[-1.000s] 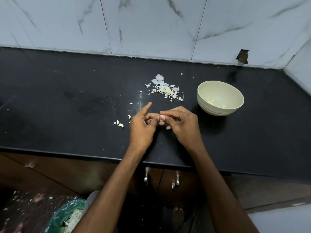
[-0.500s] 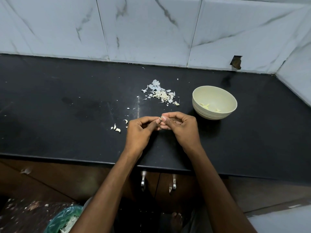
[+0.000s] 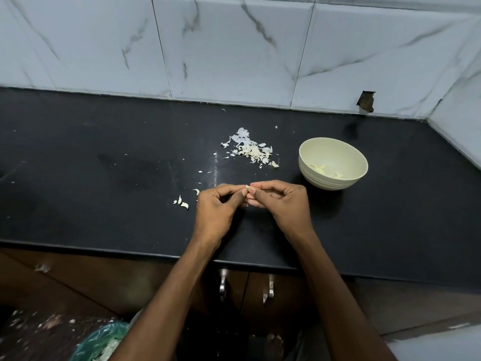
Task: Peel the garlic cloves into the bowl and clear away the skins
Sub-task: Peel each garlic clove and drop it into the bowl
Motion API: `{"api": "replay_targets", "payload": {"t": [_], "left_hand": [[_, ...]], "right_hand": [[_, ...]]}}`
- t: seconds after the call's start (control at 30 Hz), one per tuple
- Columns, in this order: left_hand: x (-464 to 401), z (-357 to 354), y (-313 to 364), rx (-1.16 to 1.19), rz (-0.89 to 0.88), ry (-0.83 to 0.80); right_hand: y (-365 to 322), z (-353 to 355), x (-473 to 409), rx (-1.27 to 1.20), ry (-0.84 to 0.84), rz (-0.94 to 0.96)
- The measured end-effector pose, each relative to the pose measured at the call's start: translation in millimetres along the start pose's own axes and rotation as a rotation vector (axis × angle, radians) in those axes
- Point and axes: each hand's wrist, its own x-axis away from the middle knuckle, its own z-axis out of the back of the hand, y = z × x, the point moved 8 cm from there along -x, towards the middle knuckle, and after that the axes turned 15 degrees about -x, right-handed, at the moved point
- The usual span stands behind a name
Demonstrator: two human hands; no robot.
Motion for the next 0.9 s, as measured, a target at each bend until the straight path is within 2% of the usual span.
{"api": "replay_targets", "payload": {"t": [0.27, 0.53, 0.9], "left_hand": [[0.2, 1.9, 3.2, 0.001, -0.045, 0.014], [-0.2, -1.8, 1.4, 0.116, -0.002, -0.04], [-1.1, 2.1, -0.2, 0.008, -0.025, -0.033]], "right_hand": [[-7.3, -2.8, 1.9, 0.08, -0.053, 0.076], [-4.0, -0.5, -2.4, 0.086, -0.041, 0.068], [-8.4, -4.0, 4.6, 0.214, -0.112, 0.149]]}}
